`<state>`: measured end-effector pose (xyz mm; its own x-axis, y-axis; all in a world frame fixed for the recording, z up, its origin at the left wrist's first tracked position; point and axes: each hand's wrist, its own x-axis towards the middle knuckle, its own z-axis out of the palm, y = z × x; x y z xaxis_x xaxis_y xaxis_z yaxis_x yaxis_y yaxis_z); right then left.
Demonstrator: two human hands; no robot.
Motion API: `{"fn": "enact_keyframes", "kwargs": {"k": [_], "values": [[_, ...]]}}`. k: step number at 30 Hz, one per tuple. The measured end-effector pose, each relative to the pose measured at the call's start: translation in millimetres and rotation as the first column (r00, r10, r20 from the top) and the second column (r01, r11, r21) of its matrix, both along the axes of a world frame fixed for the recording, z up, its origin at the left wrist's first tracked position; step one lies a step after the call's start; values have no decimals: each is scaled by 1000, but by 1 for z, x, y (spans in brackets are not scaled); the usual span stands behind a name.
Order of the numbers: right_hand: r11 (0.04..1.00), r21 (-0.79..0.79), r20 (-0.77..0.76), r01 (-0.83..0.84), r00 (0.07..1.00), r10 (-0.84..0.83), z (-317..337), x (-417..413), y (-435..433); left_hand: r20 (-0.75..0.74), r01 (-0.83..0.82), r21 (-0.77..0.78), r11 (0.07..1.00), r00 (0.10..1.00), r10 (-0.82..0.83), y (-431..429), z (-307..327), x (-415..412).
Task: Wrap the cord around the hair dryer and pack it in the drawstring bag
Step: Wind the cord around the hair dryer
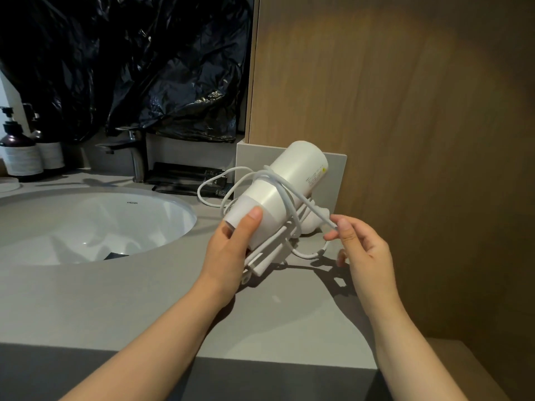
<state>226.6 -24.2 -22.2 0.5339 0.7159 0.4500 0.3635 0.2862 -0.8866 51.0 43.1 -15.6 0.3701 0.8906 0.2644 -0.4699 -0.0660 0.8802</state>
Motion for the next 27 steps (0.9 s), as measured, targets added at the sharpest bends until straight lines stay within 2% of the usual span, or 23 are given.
{"fn": "enact_keyframes", "kwargs": {"k": [2,9,12,17,20,24,27], "values": [[1000,-18,27,-11,1000,11,-1,-1,2,-6,-20,30,999,1000,20,0,0,-1],[956,-245,41,-161,984,176,-4,-3,4,-26,30,9,1000,999,-29,6,-9,1],[955,-224,28,-197,978,208,-1,-4,3,-42,6,31,999,999,-5,9,-11,2],[980,-111,26,-163,986,167,2,-6,2,-65,-59,143,988,996,69,12,-10,2],[986,-101,22,-131,991,134,2,-5,1,-86,-97,199,975,990,116,11,-11,0],[992,-90,26,-85,996,88,-1,-5,2,-139,-154,348,925,967,214,7,-11,-1],[995,-69,31,-74,997,77,-1,-8,1,-210,-210,470,858,917,339,5,-11,-1]]}}
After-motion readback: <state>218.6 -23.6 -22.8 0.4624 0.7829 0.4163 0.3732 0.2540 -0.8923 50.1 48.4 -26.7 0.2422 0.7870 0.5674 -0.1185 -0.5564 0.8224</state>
